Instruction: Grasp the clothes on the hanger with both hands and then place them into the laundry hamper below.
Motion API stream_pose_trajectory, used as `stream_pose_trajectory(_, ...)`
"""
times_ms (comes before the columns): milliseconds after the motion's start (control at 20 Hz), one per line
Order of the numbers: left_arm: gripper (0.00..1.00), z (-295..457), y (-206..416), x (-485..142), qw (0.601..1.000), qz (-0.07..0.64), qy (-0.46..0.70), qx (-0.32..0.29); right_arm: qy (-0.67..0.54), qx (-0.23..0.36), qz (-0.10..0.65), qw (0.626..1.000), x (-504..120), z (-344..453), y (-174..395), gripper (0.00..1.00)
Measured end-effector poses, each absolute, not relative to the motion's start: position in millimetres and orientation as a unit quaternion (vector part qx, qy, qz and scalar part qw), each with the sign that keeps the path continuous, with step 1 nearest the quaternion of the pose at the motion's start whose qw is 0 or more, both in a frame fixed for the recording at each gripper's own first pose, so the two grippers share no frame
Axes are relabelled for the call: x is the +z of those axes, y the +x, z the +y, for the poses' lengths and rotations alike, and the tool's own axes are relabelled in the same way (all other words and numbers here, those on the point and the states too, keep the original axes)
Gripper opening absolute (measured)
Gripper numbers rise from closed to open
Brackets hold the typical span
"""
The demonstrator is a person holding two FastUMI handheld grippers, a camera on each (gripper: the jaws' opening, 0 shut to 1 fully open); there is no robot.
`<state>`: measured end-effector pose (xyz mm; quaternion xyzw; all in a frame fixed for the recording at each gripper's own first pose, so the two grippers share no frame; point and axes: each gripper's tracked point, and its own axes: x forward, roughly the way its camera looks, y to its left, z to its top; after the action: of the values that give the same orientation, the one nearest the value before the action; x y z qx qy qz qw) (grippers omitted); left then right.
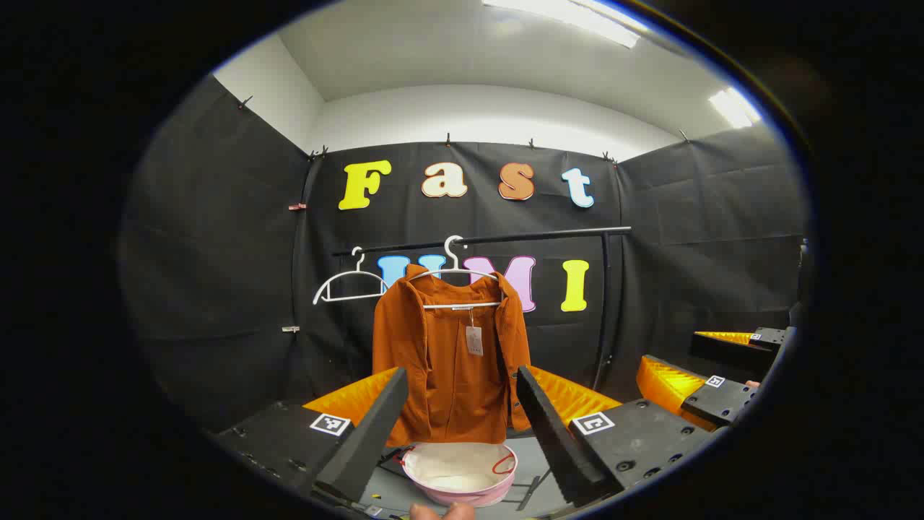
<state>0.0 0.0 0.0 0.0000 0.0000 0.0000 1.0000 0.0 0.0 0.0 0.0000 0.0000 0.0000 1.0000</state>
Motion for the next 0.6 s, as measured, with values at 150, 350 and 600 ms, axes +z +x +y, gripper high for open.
stream_pose_trajectory(150, 0.95, 0.0, -0.2, -1.1, 1.0, 0.001, 0.002, 0.0, -0.001, 0.0, 0.002, 1.0, -1.6, 2.4, 0.1, 0.98)
stream_pose_trajectory(350, 0.96, 0.1, -0.6, -0.5, 1.0, -0.001, 0.004, -0.002, 0.0, -0.002, 0.001, 1.0, 0.1, 4.8, -1.0, 0.98)
stream_pose_trajectory(600, 0.95, 0.3, -1.1, -1.0, 1.0, -0.003, 0.009, -0.002, 0.0, -0.004, 0.003, 1.0, -2.4, 8.0, -0.5, 0.98)
